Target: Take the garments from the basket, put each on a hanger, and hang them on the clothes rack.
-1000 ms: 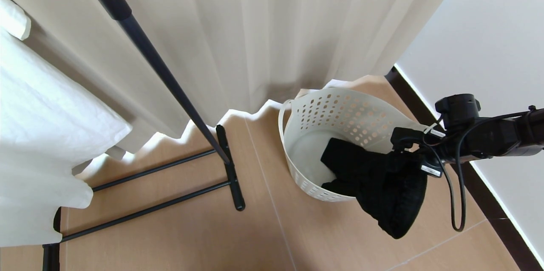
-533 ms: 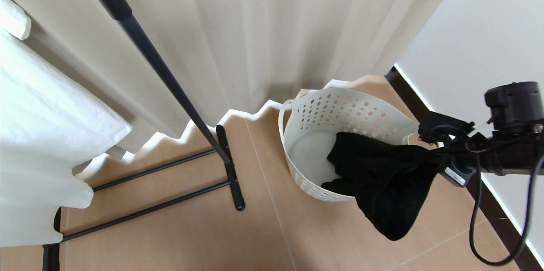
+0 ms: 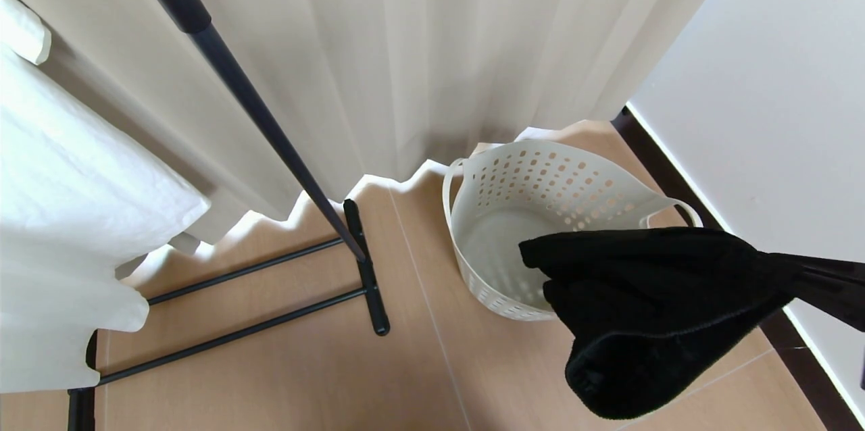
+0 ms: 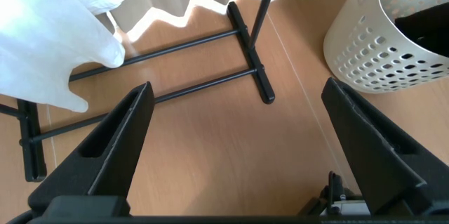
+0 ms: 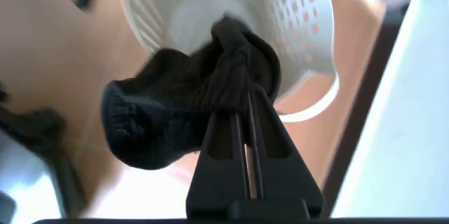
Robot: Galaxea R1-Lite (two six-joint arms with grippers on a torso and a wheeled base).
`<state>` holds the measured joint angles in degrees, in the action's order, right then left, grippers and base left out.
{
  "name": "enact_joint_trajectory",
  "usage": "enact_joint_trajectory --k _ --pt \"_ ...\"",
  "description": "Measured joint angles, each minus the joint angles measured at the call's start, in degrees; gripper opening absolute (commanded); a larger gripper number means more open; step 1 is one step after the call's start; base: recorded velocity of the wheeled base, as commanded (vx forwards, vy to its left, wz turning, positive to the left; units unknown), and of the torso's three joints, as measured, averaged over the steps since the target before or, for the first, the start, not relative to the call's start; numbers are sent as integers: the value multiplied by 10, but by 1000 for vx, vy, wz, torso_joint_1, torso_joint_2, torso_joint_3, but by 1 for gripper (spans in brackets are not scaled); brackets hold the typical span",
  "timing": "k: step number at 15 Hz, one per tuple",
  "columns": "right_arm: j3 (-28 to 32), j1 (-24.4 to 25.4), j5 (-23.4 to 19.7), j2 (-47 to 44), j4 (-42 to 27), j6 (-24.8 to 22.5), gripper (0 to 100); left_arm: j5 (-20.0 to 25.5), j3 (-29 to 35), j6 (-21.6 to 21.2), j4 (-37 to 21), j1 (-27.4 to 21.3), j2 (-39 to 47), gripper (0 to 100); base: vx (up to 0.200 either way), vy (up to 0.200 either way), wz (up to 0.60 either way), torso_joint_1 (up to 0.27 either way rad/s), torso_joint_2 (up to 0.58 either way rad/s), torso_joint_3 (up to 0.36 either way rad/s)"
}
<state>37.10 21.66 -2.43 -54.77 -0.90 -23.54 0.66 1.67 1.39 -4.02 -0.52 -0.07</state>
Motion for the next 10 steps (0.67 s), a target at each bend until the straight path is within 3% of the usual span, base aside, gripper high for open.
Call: enact_joint_trajectory --k 3,10 --pt "-18 34 -1 42 9 31 0 1 0 -1 0 0 0 100 0 0 0 0 0 0" --pt "-20 38 2 41 10 68 0 3 1 0 0 0 0 100 0 0 0 2 2 48"
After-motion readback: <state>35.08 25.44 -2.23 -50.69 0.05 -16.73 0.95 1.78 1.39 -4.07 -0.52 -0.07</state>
